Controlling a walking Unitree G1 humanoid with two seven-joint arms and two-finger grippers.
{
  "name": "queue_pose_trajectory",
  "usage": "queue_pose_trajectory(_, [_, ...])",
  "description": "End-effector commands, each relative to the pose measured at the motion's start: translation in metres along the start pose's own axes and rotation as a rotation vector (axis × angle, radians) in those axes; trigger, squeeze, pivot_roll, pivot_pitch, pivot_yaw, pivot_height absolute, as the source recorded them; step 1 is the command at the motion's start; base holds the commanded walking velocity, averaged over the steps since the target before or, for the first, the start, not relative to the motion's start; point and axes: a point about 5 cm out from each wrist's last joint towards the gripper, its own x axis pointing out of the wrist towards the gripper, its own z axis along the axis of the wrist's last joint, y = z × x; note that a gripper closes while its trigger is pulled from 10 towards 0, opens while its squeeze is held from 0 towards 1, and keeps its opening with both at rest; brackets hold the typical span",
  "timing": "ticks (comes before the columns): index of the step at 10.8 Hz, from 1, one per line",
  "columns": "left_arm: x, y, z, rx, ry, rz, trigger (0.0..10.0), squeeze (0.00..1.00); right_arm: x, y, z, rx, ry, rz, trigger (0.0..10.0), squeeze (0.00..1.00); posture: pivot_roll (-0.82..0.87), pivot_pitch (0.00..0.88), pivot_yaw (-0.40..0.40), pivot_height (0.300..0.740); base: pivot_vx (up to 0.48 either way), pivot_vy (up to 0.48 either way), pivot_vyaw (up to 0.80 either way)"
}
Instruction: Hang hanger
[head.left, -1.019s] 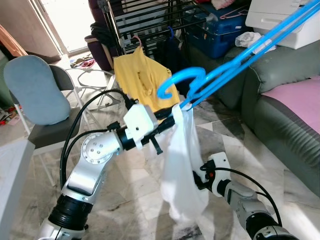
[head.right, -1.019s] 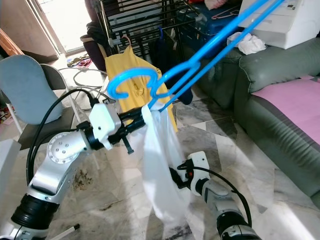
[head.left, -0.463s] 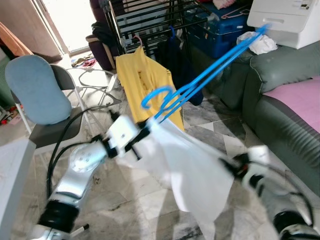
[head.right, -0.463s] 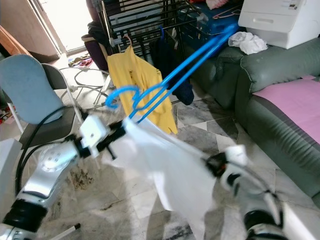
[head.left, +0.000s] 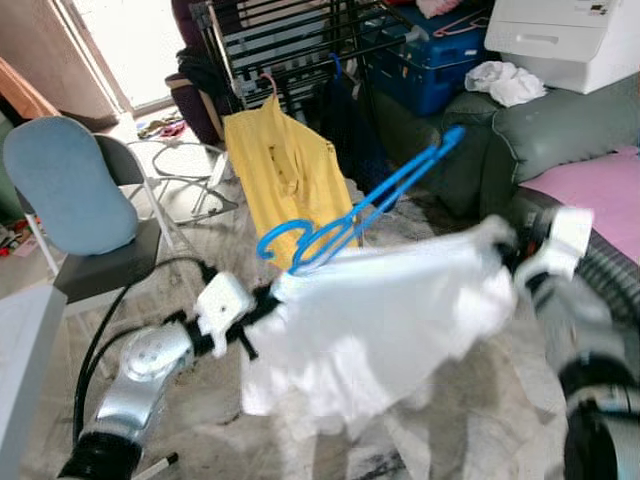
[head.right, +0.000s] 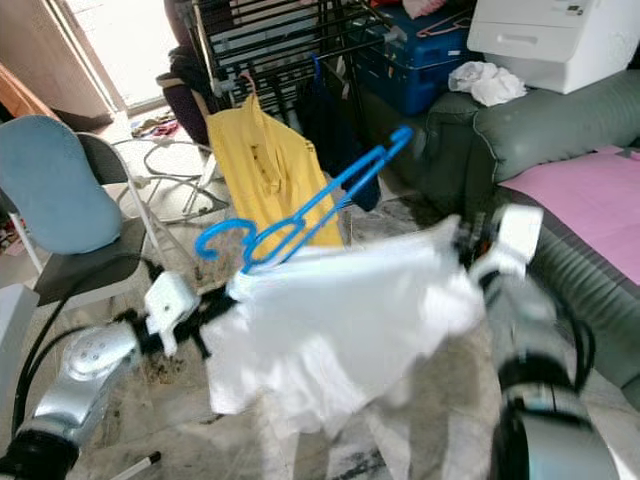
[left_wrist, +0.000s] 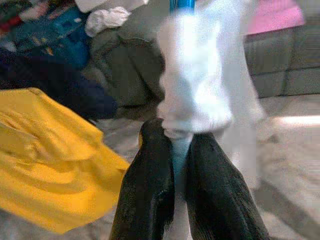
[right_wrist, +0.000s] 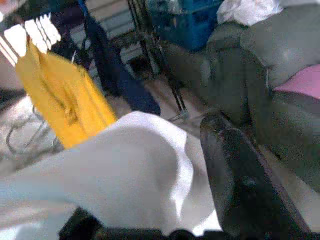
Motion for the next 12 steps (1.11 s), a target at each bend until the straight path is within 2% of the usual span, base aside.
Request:
queue_pose_trajectory(1, [-0.014,0.009,0.0,-0.037,-0.011,0.026,0.0,0.0,0.007,0.005,0.015,0.028,-0.043,-0.027,0.0,0.0,-0.12,0.0,0.177,0.74,0.0,0.0,0.0])
queue_pose_trajectory(2, [-0.017,-0.001,-0.006,-0.102,0.005,-0.04,0.0,0.0,0.013,0.014,0.023,0.024,-0.057,-0.01,0.0,0.0,-0.12,0.0,0.176,0.74,0.0,0.0,0.0])
queue_pose_trajectory(4, [-0.029,-0.022,-0.027,-0.2,0.096,-0.188,0.0,0.0,0.019,0.024,0.031,0.015,-0.065,0.006,0.0,0.0,-0.11,0.0,0.166,0.74,0.0,0.0,0.0])
queue_pose_trajectory(6, [-0.04,-0.037,-0.046,-0.233,0.207,-0.302,0.0,0.0,0.023,0.029,0.036,0.016,-0.067,0.02,0.0,0.0,-0.12,0.0,0.16,0.74,0.0,0.0,0.0])
queue_pose_trajectory(7, [-0.043,-0.039,-0.052,-0.211,0.249,-0.329,0.0,0.0,0.023,0.03,0.037,0.013,-0.069,0.026,0.0,0.0,-0.12,0.0,0.16,0.74,0.0,0.0,0.0])
queue_pose_trajectory(8, [-0.048,-0.038,-0.061,-0.231,0.295,-0.328,0.0,0.0,0.024,0.031,0.039,0.012,-0.074,0.03,0.0,0.0,-0.13,0.0,0.163,0.74,0.0,0.0,0.0])
queue_pose_trajectory(9, [-0.05,-0.039,-0.064,-0.222,0.318,-0.339,0.0,0.0,0.024,0.03,0.04,0.011,-0.076,0.031,0.0,0.0,-0.13,0.0,0.165,0.74,0.0,0.0,0.0])
queue_pose_trajectory(10, [-0.053,-0.038,-0.073,-0.2,0.383,-0.325,0.0,0.0,0.024,0.031,0.042,0.012,-0.083,0.037,0.0,0.0,-0.13,0.0,0.168,0.74,0.0,0.0,0.0])
queue_pose_trajectory(12, [-0.047,-0.03,-0.082,-0.186,0.426,-0.193,0.0,0.0,0.025,0.037,0.043,0.0,-0.09,0.065,0.0,0.0,-0.13,0.0,0.169,0.74,0.0,0.0,0.0])
